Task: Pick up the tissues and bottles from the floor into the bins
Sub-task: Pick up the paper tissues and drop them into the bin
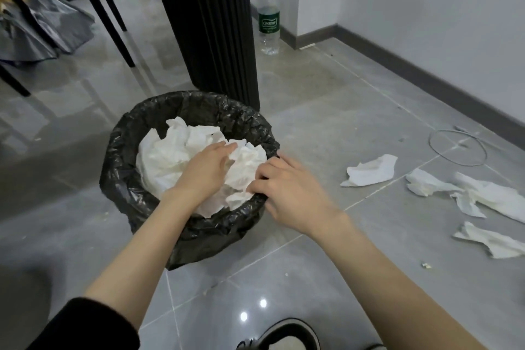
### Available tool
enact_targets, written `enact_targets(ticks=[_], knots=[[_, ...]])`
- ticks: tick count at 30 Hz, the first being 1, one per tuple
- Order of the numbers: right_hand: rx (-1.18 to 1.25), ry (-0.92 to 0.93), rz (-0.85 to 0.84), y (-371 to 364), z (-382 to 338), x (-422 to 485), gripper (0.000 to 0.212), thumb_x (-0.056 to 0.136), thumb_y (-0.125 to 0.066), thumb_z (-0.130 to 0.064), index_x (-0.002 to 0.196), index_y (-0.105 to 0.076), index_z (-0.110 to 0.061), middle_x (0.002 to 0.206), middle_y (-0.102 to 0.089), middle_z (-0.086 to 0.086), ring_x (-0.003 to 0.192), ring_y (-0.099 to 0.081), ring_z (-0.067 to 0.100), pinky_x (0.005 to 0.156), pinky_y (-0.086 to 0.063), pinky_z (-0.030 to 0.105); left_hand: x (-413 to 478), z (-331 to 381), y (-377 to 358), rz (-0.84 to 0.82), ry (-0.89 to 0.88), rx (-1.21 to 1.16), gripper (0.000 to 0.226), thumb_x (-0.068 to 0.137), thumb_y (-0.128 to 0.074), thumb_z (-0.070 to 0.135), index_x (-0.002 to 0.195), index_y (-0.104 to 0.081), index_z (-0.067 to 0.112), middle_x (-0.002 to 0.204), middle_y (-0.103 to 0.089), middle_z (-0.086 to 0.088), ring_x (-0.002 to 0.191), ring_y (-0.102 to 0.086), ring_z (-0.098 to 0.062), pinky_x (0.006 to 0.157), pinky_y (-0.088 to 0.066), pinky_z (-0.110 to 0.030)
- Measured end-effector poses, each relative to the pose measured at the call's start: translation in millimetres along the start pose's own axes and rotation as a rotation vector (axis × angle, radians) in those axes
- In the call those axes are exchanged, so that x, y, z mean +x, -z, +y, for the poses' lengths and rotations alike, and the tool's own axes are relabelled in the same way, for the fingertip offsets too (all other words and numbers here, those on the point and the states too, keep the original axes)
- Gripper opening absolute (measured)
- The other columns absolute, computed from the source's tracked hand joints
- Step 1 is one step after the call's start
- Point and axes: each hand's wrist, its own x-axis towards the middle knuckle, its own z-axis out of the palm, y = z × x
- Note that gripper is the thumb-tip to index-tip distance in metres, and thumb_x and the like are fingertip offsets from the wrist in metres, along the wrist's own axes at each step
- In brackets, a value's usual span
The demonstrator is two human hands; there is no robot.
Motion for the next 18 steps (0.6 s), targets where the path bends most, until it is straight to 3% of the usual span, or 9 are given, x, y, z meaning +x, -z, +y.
enact_targets(ticks=[2,5,9,11,13,14,16,18], knots=[[-0.054,-0.027,0.1,1,5,-1,0.034,0.052,-0.072,-0.002,0.073,-0.073,-0.029,0.068,-0.057,-0.006,0.077,-0.06,0.019,0.106,-0.039,0.037,8,7,-3,-0.02,-0.024,-0.024,0.044,0.098,-0.036,0.013,0.141,-0.044,0.021,0.141,-0.047,-0.01,0.128,-0.044,-0.025,0.101,-0.036,-0.032],[-0.166,-0.077,0.237,16,16,-7,0.027,0.059,-0.052,0.002,0.056,-0.066,-0.021,0.061,-0.05,-0.001,0.068,-0.056,0.023,0.105,-0.037,0.033,11,28,-13,-0.048,-0.023,-0.114,0.044,0.096,-0.038,0.005,0.137,-0.048,0.017,0.117,-0.061,-0.015,0.108,-0.055,-0.032,0.081,-0.038,-0.027],[-0.232,-0.271,0.266,17,49,-31,0.021,0.057,-0.064,0.006,0.053,-0.066,-0.015,0.061,-0.048,0.002,0.066,-0.054,0.025,0.106,-0.028,0.032,15,63,-32,-0.069,-0.087,-0.205,0.051,0.096,-0.036,0.0,0.142,-0.041,0.023,0.13,-0.056,-0.01,0.118,-0.052,-0.027,0.099,-0.039,-0.03],[-0.207,-0.397,0.209,18,56,-45,0.019,0.056,-0.071,0.002,0.053,-0.066,-0.016,0.059,-0.05,-0.001,0.07,-0.055,0.023,0.096,-0.031,0.026,22,84,-38,-0.147,-0.163,-0.142,0.055,0.098,-0.033,0.001,0.147,-0.03,0.025,0.149,-0.037,-0.008,0.133,-0.04,-0.025,0.11,-0.032,-0.032],[-0.232,-0.488,0.03,28,53,-56,0.022,0.061,-0.075,-0.001,0.07,-0.071,-0.02,0.069,-0.059,-0.003,0.087,-0.054,0.022,0.09,-0.028,0.022,26,105,-38,-0.224,-0.218,-0.041,0.058,0.099,-0.031,0.003,0.15,-0.015,0.025,0.159,-0.008,-0.007,0.144,-0.02,-0.023,0.114,-0.025,-0.032],[-0.224,-0.487,-0.087,34,51,-61,0.028,0.07,-0.07,-0.001,0.089,-0.071,-0.022,0.085,-0.063,-0.003,0.102,-0.05,0.023,0.1,-0.025,0.025,26,113,-37,-0.221,-0.244,-0.015,0.06,0.099,-0.031,0.005,0.151,-0.011,0.026,0.16,0.001,-0.005,0.146,-0.012,-0.021,0.114,-0.025,-0.032],[-0.134,-0.501,-0.274,50,46,-68,0.045,0.082,-0.053,-0.001,0.12,-0.06,-0.023,0.115,-0.058,0.001,0.124,-0.039,0.025,0.116,-0.01,0.038,23,122,-32,-0.147,-0.287,0.004,0.062,0.099,-0.034,0.005,0.151,-0.009,0.027,0.16,0.006,-0.001,0.147,-0.007,-0.018,0.111,-0.028,-0.03],[-0.03,-0.526,-0.311,70,39,-69,0.053,0.083,-0.045,0.003,0.129,-0.052,-0.023,0.125,-0.054,0.002,0.128,-0.041,0.024,0.116,-0.012,0.038,17,124,-26,-0.065,-0.293,0.039,0.063,0.098,-0.036,0.003,0.151,-0.011,0.026,0.16,0.004,0.001,0.147,-0.006,-0.018,0.109,-0.031,-0.031]])
